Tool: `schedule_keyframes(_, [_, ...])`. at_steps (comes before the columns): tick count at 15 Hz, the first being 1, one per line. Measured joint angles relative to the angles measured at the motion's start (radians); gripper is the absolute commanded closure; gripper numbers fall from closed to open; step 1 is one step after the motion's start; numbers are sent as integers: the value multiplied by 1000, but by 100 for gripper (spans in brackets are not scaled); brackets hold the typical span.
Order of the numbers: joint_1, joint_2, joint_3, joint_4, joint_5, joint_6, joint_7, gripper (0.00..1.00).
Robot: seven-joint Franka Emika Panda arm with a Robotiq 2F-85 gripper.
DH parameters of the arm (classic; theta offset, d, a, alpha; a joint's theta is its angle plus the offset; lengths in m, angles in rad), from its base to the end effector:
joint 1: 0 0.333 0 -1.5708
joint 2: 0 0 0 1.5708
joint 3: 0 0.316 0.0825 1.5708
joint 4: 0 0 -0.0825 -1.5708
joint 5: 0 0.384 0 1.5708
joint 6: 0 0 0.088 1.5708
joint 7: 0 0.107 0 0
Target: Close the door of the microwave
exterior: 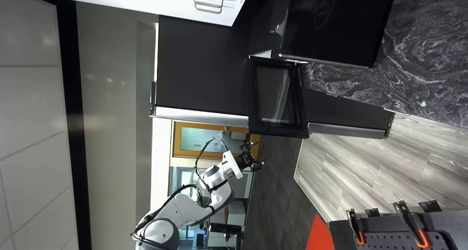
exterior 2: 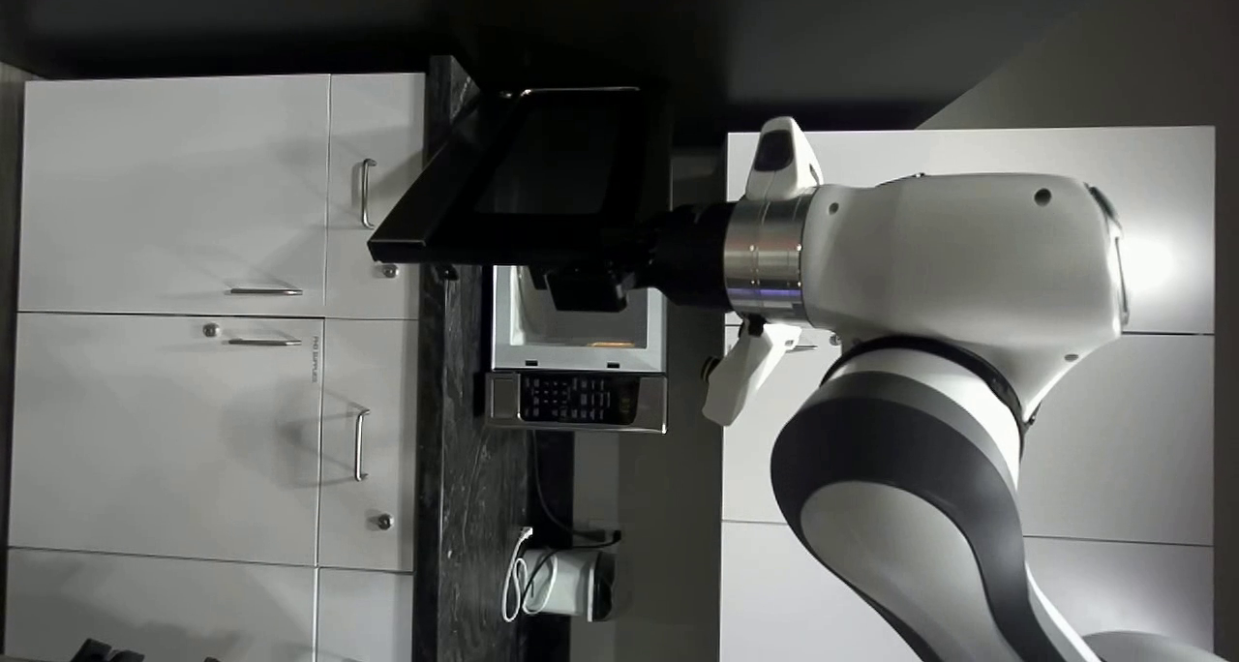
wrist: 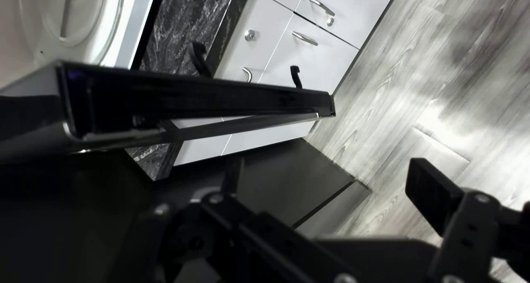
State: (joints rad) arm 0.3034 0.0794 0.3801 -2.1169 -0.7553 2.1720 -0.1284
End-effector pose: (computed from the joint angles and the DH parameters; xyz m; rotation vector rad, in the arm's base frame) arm 0.4507 0.3303 0.3852 2.0784 1.5094 0.1973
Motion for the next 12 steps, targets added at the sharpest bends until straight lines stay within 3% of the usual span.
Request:
schedule_keyframes(1, [8,19,-1,21,-9,-1,0,0])
schedule_keyframes(2, [15,36,-1,42,-18,-2,0,25])
schedule_keyframes(4, [28,69,-3,81,-39,-8,0,34])
schedule_keyframes(12, [47,175,-60,213,-171,-47,3,97])
